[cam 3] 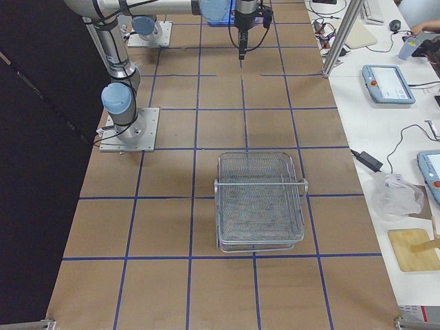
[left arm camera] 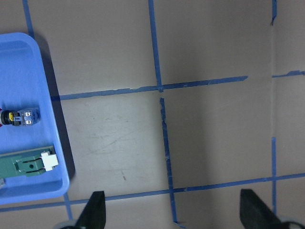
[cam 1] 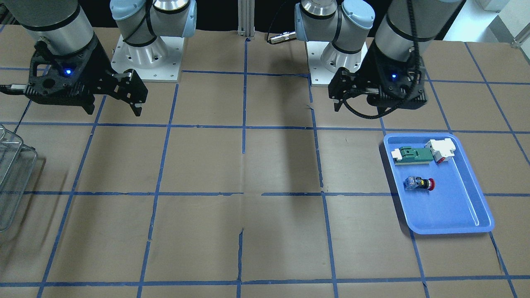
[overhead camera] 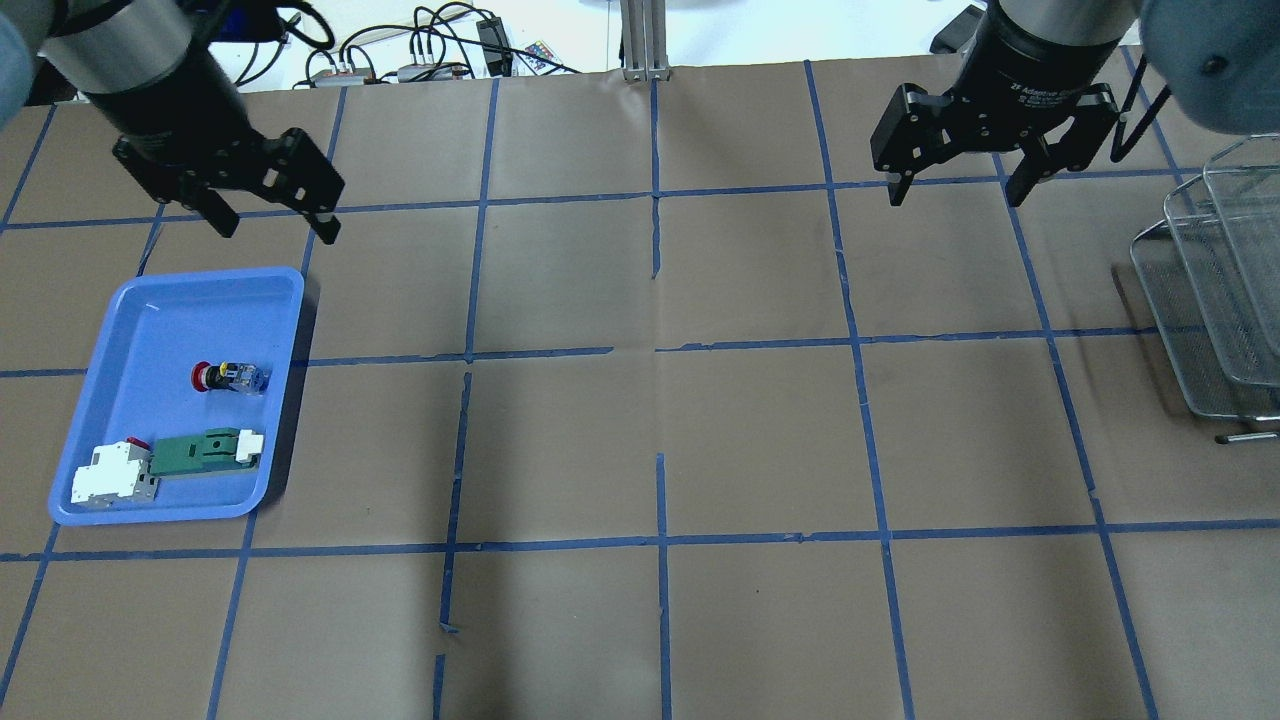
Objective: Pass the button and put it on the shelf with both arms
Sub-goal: 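Move the left gripper down toward the red push button in the blue tray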
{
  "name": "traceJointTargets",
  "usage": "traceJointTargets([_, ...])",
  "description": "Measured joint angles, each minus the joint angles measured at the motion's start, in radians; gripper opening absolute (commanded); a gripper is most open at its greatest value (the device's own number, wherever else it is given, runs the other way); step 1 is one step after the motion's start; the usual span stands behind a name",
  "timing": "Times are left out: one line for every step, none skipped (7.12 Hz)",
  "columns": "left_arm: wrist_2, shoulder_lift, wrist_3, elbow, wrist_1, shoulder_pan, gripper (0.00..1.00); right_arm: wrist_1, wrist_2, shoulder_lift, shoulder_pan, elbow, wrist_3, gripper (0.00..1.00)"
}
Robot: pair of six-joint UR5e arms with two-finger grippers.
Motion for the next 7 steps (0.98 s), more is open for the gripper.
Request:
traceJointTargets([-0.004, -0.014, 0.173, 0.001, 0.006, 0.085, 1.0, 0.0, 0.0, 0.0, 0.0, 0.001, 0.007, 1.0])
traceJointTargets([-0.004, -0.028, 0.34, -0.005, 0.008, 0.155, 1.0, 0.001, -0.001, 0.0, 0.0, 0.001, 0.009, 1.0])
traceJointTargets([0.0, -0.051, 0.527, -0.011, 0.012, 0.21, 1.0, 0.001, -0.001, 0.0, 0.001, 0.001, 0.01, 1.0])
traceJointTargets([0.003, -0.084, 0.709, -0.016, 0.033, 0.241, 1.0, 0.001, -0.001, -0.001, 0.002, 0.003, 0.01, 1.0])
traceJointTargets([0.009, -0.121, 0.885, -0.024, 0.092, 0.257, 1.0, 0.001, -0.001, -0.001, 0.002, 0.003, 0.01, 1.0])
traceJointTargets([0.026, -0.158, 1.073, -0.054, 0.198, 0.273, 1.0, 0.001, -0.001, -0.001, 0.003, 0.004, 0.01, 1.0])
traceJointTargets([0.042, -0.184, 1.234, -0.105, 0.311, 0.298, 1.0, 0.001, -0.001, 0.0, 0.003, 0.005, 0.01, 1.0])
